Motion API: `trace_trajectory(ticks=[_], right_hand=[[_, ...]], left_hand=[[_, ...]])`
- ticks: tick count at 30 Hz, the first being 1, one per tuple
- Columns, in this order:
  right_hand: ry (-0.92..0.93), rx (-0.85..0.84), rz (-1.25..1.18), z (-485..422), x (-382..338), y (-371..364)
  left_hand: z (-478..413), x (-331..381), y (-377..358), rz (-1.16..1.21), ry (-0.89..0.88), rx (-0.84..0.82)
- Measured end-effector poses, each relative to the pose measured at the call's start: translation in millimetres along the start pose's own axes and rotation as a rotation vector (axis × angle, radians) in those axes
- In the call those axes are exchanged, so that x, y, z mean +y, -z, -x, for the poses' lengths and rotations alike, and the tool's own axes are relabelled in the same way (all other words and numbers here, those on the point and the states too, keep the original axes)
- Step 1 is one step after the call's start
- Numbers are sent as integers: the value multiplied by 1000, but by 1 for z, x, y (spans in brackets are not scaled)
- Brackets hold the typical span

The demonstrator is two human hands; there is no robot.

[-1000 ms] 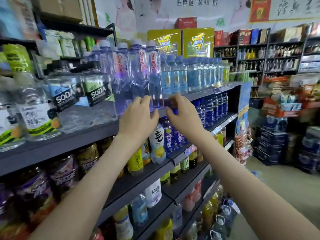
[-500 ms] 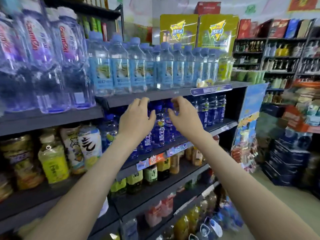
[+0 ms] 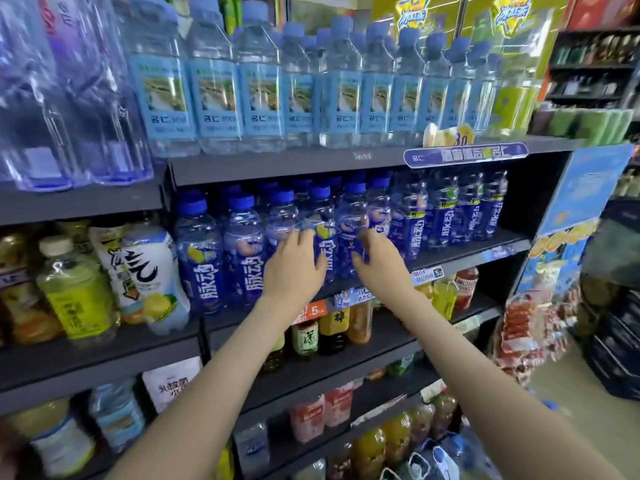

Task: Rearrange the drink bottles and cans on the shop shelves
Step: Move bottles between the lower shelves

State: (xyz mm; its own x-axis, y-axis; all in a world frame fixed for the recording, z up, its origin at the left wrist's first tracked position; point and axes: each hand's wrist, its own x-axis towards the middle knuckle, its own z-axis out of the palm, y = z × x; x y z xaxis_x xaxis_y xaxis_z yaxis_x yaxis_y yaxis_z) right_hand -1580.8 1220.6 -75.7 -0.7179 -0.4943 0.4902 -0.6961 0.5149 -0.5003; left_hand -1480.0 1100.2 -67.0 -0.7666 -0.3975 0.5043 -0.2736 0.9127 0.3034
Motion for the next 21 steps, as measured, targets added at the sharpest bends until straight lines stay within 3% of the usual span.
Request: trace_trajectory(ticks=[5,13,21], right_hand=[[87,-100,-33,2,-4,-21],[210,-240,-264,48,-98,-98],[51,-263,-525,68,-192,-164]], left_hand=[[22,-14,-8,-16,122,-25],[108,-96,51,-103,419,54],[160,-176,95,-143,521,140]])
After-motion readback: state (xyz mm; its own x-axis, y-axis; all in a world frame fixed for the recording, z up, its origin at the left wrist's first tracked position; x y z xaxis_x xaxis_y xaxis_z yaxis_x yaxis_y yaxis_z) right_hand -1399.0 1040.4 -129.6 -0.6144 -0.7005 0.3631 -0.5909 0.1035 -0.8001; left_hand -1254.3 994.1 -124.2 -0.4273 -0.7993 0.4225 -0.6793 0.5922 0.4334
